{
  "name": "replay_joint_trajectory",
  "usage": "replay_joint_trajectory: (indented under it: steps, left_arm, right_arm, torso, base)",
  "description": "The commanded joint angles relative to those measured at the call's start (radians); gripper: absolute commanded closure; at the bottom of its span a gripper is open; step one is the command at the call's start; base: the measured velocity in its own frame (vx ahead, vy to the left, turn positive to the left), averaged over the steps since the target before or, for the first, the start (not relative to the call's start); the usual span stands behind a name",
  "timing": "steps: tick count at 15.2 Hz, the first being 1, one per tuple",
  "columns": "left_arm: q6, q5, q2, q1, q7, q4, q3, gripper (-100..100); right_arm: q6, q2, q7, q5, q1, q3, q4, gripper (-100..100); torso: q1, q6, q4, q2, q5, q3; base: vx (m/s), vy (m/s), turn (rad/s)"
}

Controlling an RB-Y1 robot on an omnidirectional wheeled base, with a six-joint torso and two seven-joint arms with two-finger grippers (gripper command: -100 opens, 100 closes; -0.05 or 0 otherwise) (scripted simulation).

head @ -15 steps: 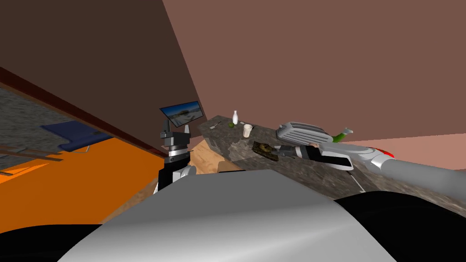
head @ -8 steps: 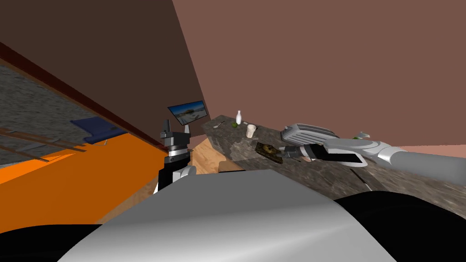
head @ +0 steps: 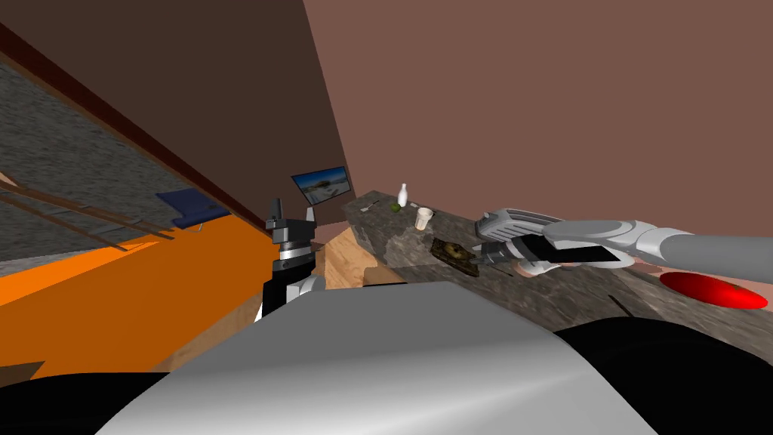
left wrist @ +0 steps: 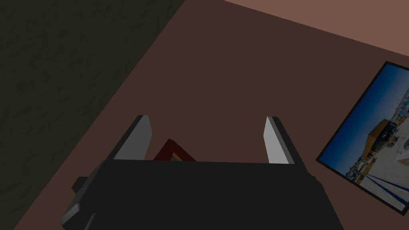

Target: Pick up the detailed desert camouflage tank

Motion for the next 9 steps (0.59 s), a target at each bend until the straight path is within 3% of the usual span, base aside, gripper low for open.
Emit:
replay_joint_trajectory:
  steps: [1,5,9]
  left_arm:
    - [0.000,0.000,0.000,0.000,0.000,0.000,0.000,0]
    - [0.000,0.000,0.000,0.000,0.000,0.000,0.000,0]
    - [0.000,0.000,0.000,0.000,0.000,0.000,0.000,0]
  right_arm:
    - [-0.010,-0.047,0.000,0.009,0.010,0.015,0.012,-100]
    - [-0.021,-0.088,-0.004,0.021,0.016,0.029,0.025,-100]
    - [0.010,-0.020,0.024,0.034,0.027,0.050,0.032,-100]
  torso:
    - [0.000,0.000,0.000,0.000,0.000,0.000]
    - [0.000,0.000,0.000,0.000,0.000,0.000]
    - [-0.002,0.000,0.000,-0.001,-0.001,0.000]
  base:
    - [0.003,0.043,0.138]
    - [0.005,0.044,0.089]
    - [0.020,0.022,0.087]
